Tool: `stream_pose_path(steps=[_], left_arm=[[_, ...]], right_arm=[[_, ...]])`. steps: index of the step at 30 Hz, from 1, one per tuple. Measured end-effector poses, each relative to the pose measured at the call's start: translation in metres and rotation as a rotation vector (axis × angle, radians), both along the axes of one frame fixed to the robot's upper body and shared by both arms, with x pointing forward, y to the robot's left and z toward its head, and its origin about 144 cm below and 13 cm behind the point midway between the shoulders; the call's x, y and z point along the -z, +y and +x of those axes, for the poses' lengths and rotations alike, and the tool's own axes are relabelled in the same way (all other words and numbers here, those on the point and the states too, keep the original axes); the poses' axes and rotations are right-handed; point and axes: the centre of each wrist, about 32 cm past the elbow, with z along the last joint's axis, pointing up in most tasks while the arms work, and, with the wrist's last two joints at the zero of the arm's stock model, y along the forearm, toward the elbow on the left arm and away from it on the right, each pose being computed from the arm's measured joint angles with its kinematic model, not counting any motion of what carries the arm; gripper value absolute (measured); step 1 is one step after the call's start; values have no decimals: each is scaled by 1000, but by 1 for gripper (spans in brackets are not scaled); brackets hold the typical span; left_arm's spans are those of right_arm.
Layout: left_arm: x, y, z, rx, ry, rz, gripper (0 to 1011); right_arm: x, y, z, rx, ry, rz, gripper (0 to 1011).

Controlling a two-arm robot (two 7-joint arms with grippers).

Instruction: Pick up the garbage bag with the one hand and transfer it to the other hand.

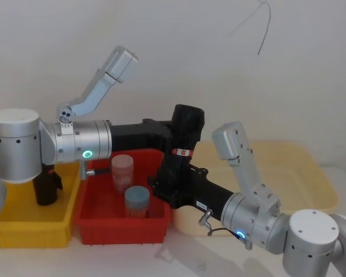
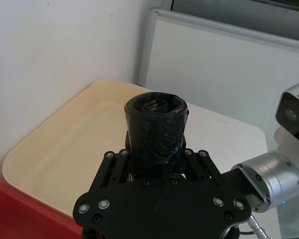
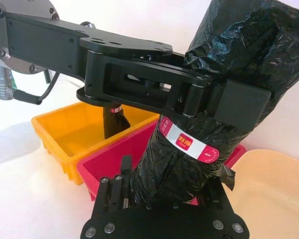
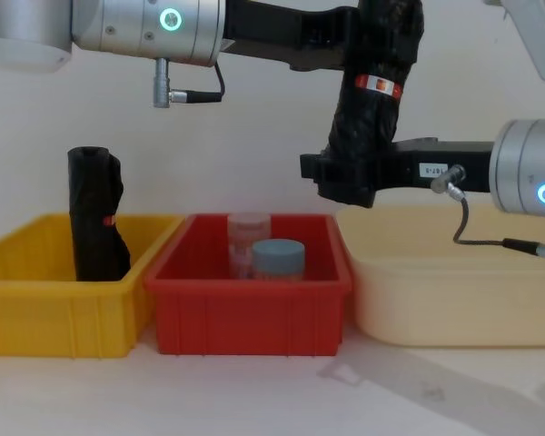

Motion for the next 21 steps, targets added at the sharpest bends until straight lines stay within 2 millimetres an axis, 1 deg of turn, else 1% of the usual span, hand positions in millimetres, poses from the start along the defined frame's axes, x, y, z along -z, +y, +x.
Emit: stream_pose_path(steps=[9, 12, 13, 14, 17, 19, 20, 21], left_arm=[[0, 0, 0, 1, 0, 1, 407], [0, 0, 0, 3, -1, 0, 448], [0, 0, 0, 3, -1, 0, 474], [0, 0, 0, 3, -1, 0, 524], [0, 0, 0, 3, -1, 0, 602], [0, 0, 0, 3, -1, 0, 633], [0, 0, 0, 3, -1, 1, 698], [0, 0, 0, 3, -1, 1, 716]], right_arm=[[0, 0, 1, 2, 8, 3, 621], [0, 1, 1, 3, 10, 4, 619], [0, 1, 1, 3, 10, 4, 618], [0, 1, 1, 4, 10, 4, 618], [0, 1, 1, 8, 10, 5, 618], [0, 1, 1, 13, 9, 7, 618], [0, 1, 1, 16, 9, 8, 618], [0, 2, 1, 23, 9, 9, 618]])
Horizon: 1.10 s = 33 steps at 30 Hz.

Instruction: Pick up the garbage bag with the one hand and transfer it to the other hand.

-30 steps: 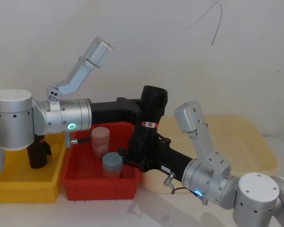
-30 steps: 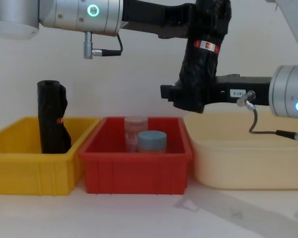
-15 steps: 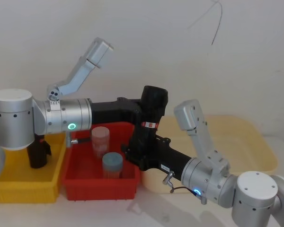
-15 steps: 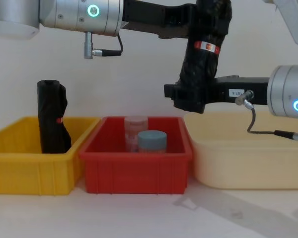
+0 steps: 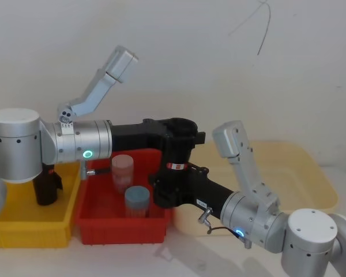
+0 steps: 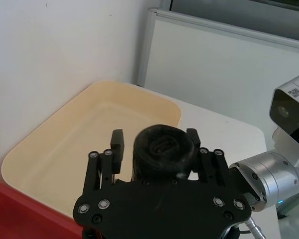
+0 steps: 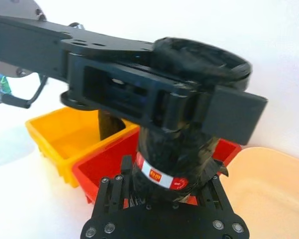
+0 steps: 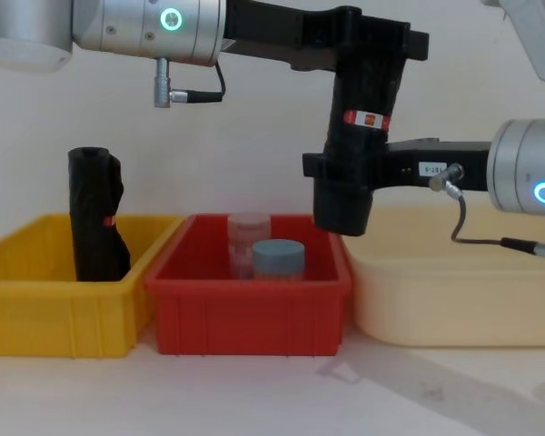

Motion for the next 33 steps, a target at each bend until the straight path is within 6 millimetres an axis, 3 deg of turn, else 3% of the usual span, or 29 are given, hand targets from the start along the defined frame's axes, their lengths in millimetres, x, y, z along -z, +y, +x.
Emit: stream_pose_path(steps=[5, 11, 24, 33], left_arm=[[0, 0, 0, -8, 3, 0, 883], [0, 4, -2, -37, 12, -5, 1001], [-7, 17, -8, -110, -6, -42, 1000], [-18, 27, -14, -145, -34, -95, 1000]], right_arm=[[1, 1, 1, 38, -3, 3, 618], [3, 3, 3, 104, -4, 0, 618], [2, 6, 12, 283, -10, -4, 618], [-9, 8, 20, 393, -5, 36, 618]])
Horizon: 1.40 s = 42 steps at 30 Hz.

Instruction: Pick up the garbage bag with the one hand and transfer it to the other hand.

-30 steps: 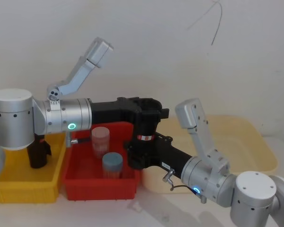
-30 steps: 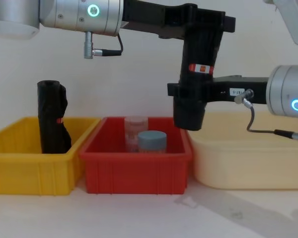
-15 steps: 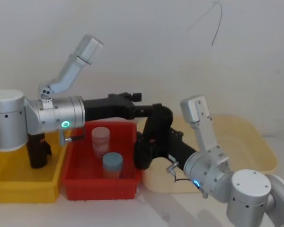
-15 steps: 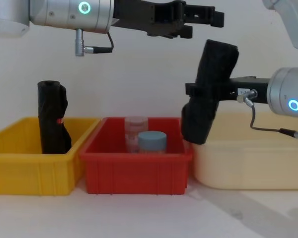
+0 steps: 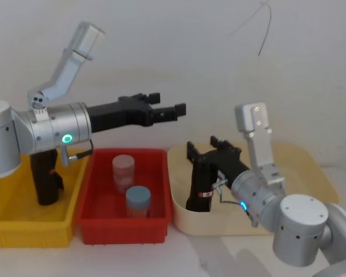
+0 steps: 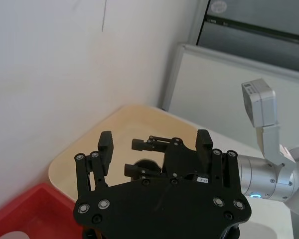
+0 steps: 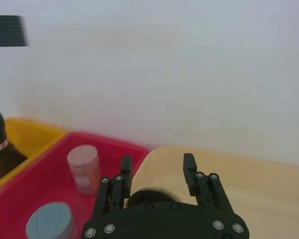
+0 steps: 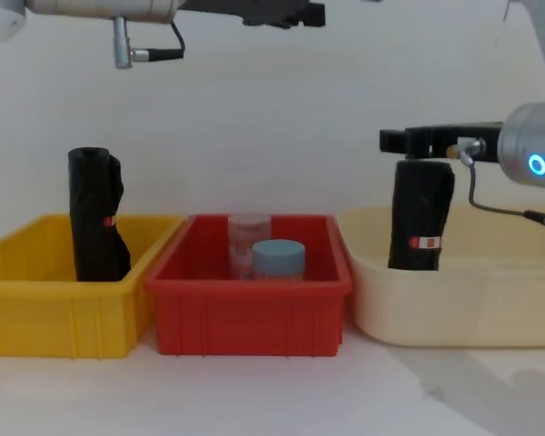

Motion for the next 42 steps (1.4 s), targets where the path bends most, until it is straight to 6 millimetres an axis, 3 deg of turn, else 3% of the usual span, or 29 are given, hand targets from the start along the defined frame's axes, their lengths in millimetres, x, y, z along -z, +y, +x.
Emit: stream_pose_path(steps=[9, 19, 37, 42], left_arm=[[-7, 7, -7, -29, -12, -55, 1000], [-4, 16, -19, -119, 10, -78, 1000], [33, 31, -51, -376, 128, -46, 1000], [46, 34, -59, -444, 165, -30, 1000]], right_arm=[[-19, -3, 6, 74, 1, 78, 618], [-24, -10, 8, 132, -50, 77, 618], [-5, -32, -13, 28, -173, -98, 618], [1, -37, -22, -18, -194, -141, 753]])
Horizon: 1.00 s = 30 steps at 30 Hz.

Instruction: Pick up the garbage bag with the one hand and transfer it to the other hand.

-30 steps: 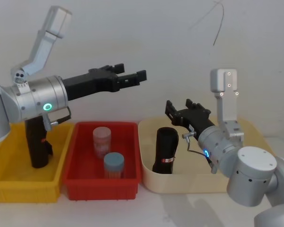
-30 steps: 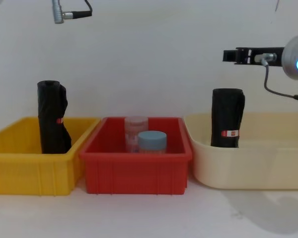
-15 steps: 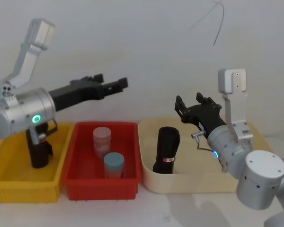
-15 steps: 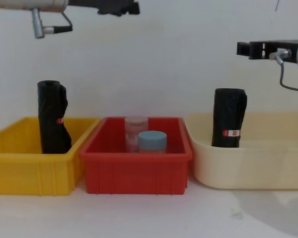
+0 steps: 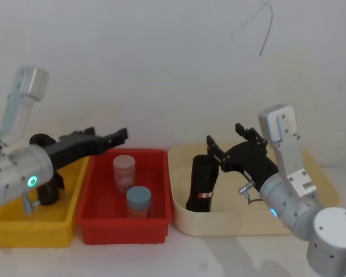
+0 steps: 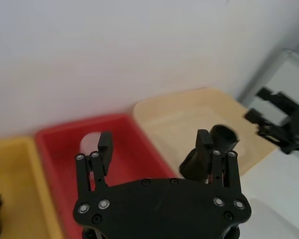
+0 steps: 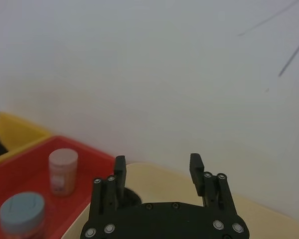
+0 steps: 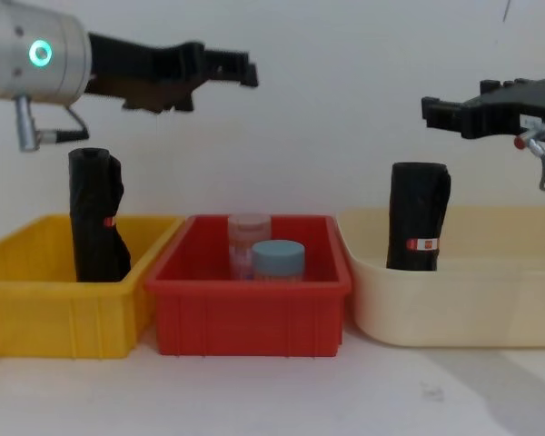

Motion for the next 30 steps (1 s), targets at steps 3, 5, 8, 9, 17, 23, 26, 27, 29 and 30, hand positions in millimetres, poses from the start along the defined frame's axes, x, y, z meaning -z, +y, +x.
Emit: stream_pose_path(steps=[3, 5, 8, 9, 17, 23, 26, 27, 29, 30], left_arm=[[7, 2, -5, -36, 23, 8, 1000], [11, 3, -8, -57, 36, 13, 1000], [16, 5, -12, -79, 50, 19, 1000], [17, 5, -12, -84, 53, 20, 1000], [24, 7, -18, -122, 76, 31, 1000], [26, 8, -20, -135, 84, 35, 1000], [27, 8, -21, -141, 88, 36, 1000], [28, 8, -21, -143, 89, 37, 1000], [28, 8, -22, -145, 90, 38, 1000], [28, 8, -22, -146, 91, 38, 1000]], right_arm=[[3, -2, -4, -23, -8, -23, 845], [5, -3, -7, -36, -13, -37, 894], [7, -5, -9, -51, -18, -52, 965], [7, -5, -10, -54, -19, -55, 983], [10, -7, -15, -80, -27, -81, 1000], [11, -8, -16, -89, -30, -90, 1000], [11, -8, -17, -91, -31, -92, 999], [12, -8, -17, -92, -31, -93, 1000], [12, -8, -17, -93, -31, -93, 1000], [12, -8, -17, -94, -31, -94, 1000]])
